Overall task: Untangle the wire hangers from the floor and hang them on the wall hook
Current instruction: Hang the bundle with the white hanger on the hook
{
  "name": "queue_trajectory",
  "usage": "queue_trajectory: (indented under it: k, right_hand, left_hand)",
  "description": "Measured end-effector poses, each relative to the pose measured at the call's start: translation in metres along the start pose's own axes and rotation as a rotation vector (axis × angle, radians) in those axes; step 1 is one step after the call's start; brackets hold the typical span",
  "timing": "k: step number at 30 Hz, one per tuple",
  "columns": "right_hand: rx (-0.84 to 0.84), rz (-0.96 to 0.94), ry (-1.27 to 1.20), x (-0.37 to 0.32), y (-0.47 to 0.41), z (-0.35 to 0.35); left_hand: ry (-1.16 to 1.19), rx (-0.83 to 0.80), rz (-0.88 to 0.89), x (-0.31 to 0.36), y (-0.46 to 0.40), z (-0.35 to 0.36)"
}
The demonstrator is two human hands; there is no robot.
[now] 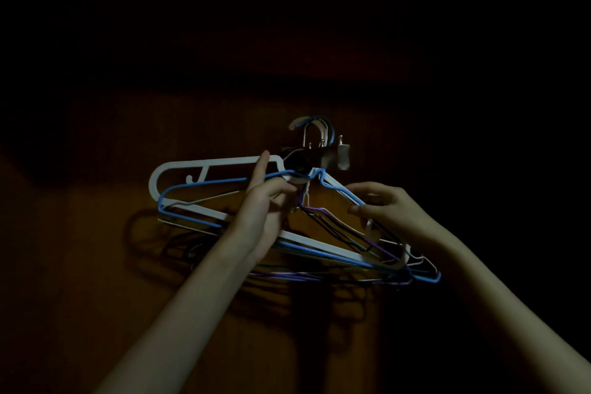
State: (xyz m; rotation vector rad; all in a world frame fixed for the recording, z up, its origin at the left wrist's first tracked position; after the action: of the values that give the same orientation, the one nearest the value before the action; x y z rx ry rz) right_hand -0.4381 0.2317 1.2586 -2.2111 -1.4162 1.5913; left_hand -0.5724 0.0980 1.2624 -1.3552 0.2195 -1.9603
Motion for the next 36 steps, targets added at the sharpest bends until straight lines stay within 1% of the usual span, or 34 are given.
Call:
queue_trajectory:
  k: [4,9,13,17,20,24,26,31,33,36]
  right_hand:
    - [-0.006,-0.002,0.022,0.003,-0.002,-0.001]
    - [-0.045,0.028,0.111,0.009,-0.001,0.002]
    - [-0.073,0.048,0.180,0.020,-0.002,0.008]
    - [-0.054,0.087,0.224,0.034,-0.003,0.013]
    - [-0.012,0.086,0.284,0.039,-0.002,0.014]
    - [0.044,0.086,0.368,0.044,0.001,0.013]
    - [0.064,0.062,0.411,0.046,0.003,0.012]
    - [0.121,0.006,0.490,0.044,0.011,0.012]
    - [0.154,0.006,0.546,0.041,0.016,0.013]
    - [0.205,0.004,0.611,0.042,0.027,0.013]
  left_hand:
    - [0.026,-0.008,0.002,-0.005,-0.002,-0.005]
    - [0.083,0.056,-0.042,-0.027,0.008,-0.018]
    - [0.023,0.083,-0.027,-0.037,0.014,-0.021]
    - [-0.031,0.071,-0.037,-0.046,0.013,-0.024]
    - [-0.053,0.096,-0.057,-0.055,0.013,-0.032]
    - [-0.020,0.142,-0.094,-0.064,0.014,-0.049]
    - [-0.027,0.148,-0.083,-0.065,0.015,-0.053]
    - [-0.181,0.101,0.044,-0.063,0.021,-0.055]
    - [-0.307,0.087,0.087,-0.062,0.023,-0.052]
    - [-0.487,0.003,0.138,-0.063,0.030,-0.043]
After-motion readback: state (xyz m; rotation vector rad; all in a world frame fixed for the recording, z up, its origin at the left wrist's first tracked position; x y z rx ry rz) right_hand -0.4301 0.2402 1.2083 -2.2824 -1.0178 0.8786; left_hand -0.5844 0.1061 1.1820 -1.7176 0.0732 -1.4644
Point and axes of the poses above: each hand's wrist, its own y-axis away from the middle knuckle, its own z-axis out of the palm, x = y × z, the point moved 5 cm from there along -y, towards the middle knuckle, and after that the axes turned 1 degree about z, right-handed, at the moved point
